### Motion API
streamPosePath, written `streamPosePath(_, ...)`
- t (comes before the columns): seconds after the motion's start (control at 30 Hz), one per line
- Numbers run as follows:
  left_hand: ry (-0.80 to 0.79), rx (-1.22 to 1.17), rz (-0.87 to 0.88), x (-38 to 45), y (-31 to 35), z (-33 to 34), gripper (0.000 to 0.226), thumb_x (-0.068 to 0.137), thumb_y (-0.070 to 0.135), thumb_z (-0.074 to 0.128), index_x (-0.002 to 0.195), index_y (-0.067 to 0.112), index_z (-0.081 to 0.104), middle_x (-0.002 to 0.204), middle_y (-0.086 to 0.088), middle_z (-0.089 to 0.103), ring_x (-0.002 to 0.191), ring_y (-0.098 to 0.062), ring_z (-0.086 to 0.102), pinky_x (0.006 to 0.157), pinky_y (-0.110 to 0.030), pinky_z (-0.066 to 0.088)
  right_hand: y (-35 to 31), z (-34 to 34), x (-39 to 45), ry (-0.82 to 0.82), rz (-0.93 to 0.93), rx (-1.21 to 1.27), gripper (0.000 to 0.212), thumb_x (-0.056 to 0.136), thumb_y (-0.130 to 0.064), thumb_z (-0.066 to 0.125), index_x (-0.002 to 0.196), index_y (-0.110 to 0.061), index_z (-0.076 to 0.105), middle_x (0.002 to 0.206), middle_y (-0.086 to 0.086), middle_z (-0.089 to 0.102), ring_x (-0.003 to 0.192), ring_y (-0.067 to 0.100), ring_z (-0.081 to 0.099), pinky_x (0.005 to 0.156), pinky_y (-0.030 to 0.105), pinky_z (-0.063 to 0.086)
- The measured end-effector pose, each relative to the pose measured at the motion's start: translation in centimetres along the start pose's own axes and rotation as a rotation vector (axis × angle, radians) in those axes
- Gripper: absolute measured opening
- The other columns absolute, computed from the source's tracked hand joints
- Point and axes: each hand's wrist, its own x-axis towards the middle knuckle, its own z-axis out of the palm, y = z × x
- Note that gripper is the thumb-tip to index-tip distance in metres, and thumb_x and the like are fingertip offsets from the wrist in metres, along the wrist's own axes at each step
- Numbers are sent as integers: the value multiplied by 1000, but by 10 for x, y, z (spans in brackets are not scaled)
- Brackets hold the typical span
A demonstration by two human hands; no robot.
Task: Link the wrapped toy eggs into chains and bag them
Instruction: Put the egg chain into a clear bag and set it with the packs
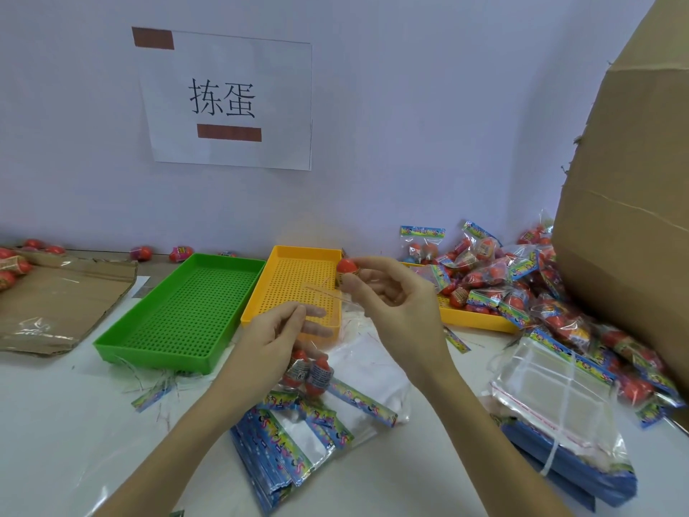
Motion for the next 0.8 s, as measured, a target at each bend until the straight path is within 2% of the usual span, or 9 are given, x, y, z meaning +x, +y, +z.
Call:
streamPosePath(0.07,-11,-6,19,-1,1,0,31,112,21,40,117,13,70,101,-7,80,82,-33,78,88,-59,59,3,1,-2,-34,-4,-150,26,88,-32,80,111,-23,75,94,-6,75,84,13,73,64,29,61)
streamPosePath(0.13,-26,-4,43,-1,1,0,30,112,22,41,118,16,69,102,-5,80,84,-30,79,88,-54,61,7,1,-5,-76,-23,-280,25,89,-28,80,113,-21,75,97,-5,74,83,11,73,53,30,60)
streamPosePath(0.2,-35,-8,60,-1,1,-1,29,112,20,41,118,17,69,102,-3,80,86,-29,79,87,-48,62,8,2,-7,-132,-17,-289,25,90,-25,79,114,-20,74,99,-3,73,78,10,73,43,30,57)
streamPosePath(0.3,-41,-39,72,-1,0,-1,28,112,18,41,117,15,69,102,-3,80,90,-29,79,80,-37,65,6,4,-8,-194,12,-237,25,93,-23,76,117,-20,71,103,-5,72,67,7,73,39,29,53)
streamPosePath(0.37,-36,-44,73,-2,1,-2,29,112,18,42,117,13,70,102,-3,79,90,-28,79,78,-32,64,5,4,-7,-219,37,-220,23,95,-24,73,117,-21,69,100,-7,73,70,8,73,40,28,54)
streamPosePath(0.43,-31,-52,61,-2,1,-1,30,112,18,41,116,12,71,102,-4,78,90,-29,79,80,-39,65,6,5,-7,-254,48,-253,19,97,-26,71,114,-21,69,94,-7,75,79,8,74,44,24,54)
streamPosePath(0.53,-25,-46,48,-2,0,-2,31,112,19,41,116,14,71,99,-4,78,89,-27,79,85,-48,63,10,7,-8,-270,45,-303,16,96,-27,72,110,-20,68,90,-10,78,81,2,73,54,10,50)
streamPosePath(0.7,-28,-81,32,-1,-2,-1,30,112,19,43,120,19,72,97,-4,79,89,-27,79,88,-44,63,12,6,-8,-290,27,-398,17,95,-32,72,106,-23,64,85,-11,78,77,-5,71,69,13,56)
streamPosePath(0.8,-42,-97,46,1,-4,0,30,111,19,45,119,20,74,100,-7,79,90,-26,79,85,-34,63,15,7,-9,-283,35,-439,15,94,-33,73,103,-23,67,85,-14,74,80,-4,69,68,13,56)
